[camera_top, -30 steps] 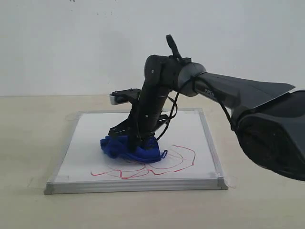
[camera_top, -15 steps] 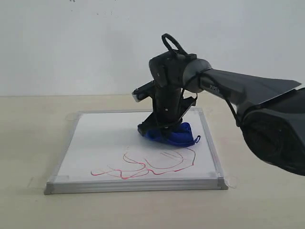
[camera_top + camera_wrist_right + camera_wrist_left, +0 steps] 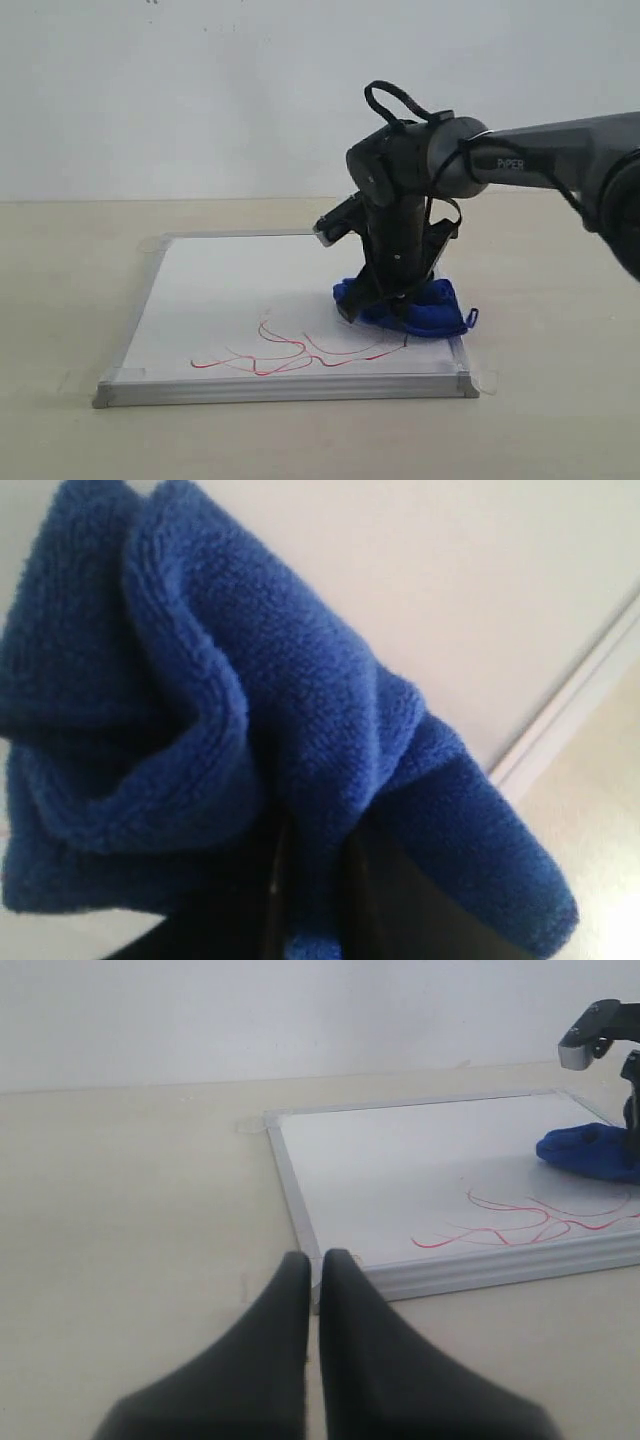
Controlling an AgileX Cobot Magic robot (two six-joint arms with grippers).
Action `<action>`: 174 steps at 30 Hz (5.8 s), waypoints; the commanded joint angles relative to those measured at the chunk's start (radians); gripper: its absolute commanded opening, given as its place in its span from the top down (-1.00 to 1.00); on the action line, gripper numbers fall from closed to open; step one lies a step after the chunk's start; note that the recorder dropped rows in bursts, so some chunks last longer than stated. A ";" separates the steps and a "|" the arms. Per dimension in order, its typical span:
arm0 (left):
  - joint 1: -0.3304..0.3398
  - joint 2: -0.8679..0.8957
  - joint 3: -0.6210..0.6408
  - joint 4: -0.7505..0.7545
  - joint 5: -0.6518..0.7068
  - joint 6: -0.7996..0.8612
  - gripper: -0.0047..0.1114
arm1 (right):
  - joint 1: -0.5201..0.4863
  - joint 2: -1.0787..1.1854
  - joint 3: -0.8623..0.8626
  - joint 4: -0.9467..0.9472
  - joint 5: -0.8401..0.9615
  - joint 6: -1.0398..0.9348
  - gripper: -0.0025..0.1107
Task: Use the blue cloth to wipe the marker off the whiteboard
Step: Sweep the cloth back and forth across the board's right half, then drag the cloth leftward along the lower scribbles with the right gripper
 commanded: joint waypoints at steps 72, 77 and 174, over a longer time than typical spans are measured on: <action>-0.007 -0.003 0.003 -0.012 -0.004 0.005 0.85 | 0.188 0.048 -0.077 0.169 -0.053 -0.082 0.96; -0.007 -0.003 0.003 -0.012 -0.004 0.005 0.85 | 0.038 0.070 -0.068 -0.056 0.139 0.061 0.96; -0.007 -0.003 0.003 -0.012 -0.004 0.005 0.85 | 0.212 0.150 -0.187 0.458 -0.190 -0.240 0.96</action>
